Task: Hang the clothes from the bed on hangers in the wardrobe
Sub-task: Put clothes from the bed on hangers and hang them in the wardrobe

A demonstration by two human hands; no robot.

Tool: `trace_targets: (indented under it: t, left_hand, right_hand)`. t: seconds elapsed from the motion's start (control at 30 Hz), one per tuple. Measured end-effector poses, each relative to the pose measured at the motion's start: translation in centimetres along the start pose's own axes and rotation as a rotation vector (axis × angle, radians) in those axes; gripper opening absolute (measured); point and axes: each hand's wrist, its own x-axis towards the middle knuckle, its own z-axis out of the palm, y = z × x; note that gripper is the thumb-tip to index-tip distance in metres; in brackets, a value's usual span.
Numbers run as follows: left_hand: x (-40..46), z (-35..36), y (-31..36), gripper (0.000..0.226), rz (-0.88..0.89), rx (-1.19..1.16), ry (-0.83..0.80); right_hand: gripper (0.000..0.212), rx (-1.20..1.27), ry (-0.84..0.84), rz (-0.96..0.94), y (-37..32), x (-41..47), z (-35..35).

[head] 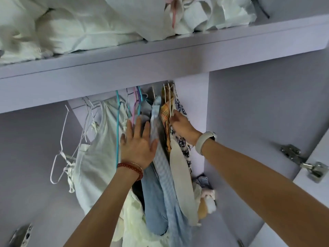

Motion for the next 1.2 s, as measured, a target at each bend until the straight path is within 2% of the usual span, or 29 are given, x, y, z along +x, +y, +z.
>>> trace_targets:
  t: [0.07,0.13,0.2,0.33,0.47,0.53,0.63,0.73,0.8,0.87,0.97,1.07,1.13,1.2]
  left_hand:
    - [-0.1,0.5,-0.3,0.063,0.041,-0.027,-0.012]
    - [-0.1,1.0,-0.5,0.065,0.087,-0.055,0.01]
    - [0.2,1.4,-0.6,0.067,0.095,-0.07,0.014]
    - [0.4,2.6,-0.4,0.064,0.117,-0.053,0.069]
    - [0.3,2.9,0.8,0.05,0.2,-0.113,0.226]
    - [-0.2,2.5,2.2,0.045,0.329,-0.169,0.323]
    - [-1.5,2.3,5.7,0.042,0.543,-0.297,0.343]
    - [-3.0,3.9,10.1,0.041,0.692,-0.464,0.192]
    - [-4.4,5.7,13.1,0.04,0.733,-0.517,-0.007]
    - [-6.2,7.7,16.2,0.046,0.796,-0.482,-0.196]
    - [-10.8,10.3,20.2,0.058,1.006,-0.29,-0.373]
    - [-16.6,12.1,24.5,0.061,1.238,-0.301,-0.433]
    - [-21.0,12.3,27.6,0.05,1.441,-0.299,-0.457]
    - [-25.8,11.4,30.7,0.039,1.62,-0.296,-0.546]
  right_hand:
    - [0.035,-0.056,0.111,0.054,-0.1,1.3,0.7]
    - [0.029,-0.198,0.297,0.071,0.3,2.5,0.9]
    - [0.024,-0.304,0.456,0.038,0.7,3.1,0.4]
    - [0.019,-0.316,0.649,-0.096,1.6,1.8,-1.4]
    - [0.019,-0.348,0.703,-0.073,5.6,-2.6,-3.1]
    - [0.02,-0.425,0.697,0.009,8.2,-5.4,-3.9]
    - [0.019,-0.53,0.711,0.147,11.6,-10.8,-5.3]
    - [0.02,-0.66,0.74,0.138,14.2,-18.2,-6.5]
    - [0.024,-0.749,0.744,0.115,15.8,-23.9,-7.4]
    - [0.03,-0.822,0.752,0.11,17.1,-30.0,-8.2]
    - [0.03,-0.933,0.79,0.175,17.5,-39.5,-8.4]
    - [0.024,-1.045,0.907,0.32,17.9,-49.1,-6.9]
    - [0.029,-1.087,1.028,0.472,17.9,-55.2,-5.4]
    - [0.034,-1.15,1.171,0.645,17.5,-61.0,-3.5]
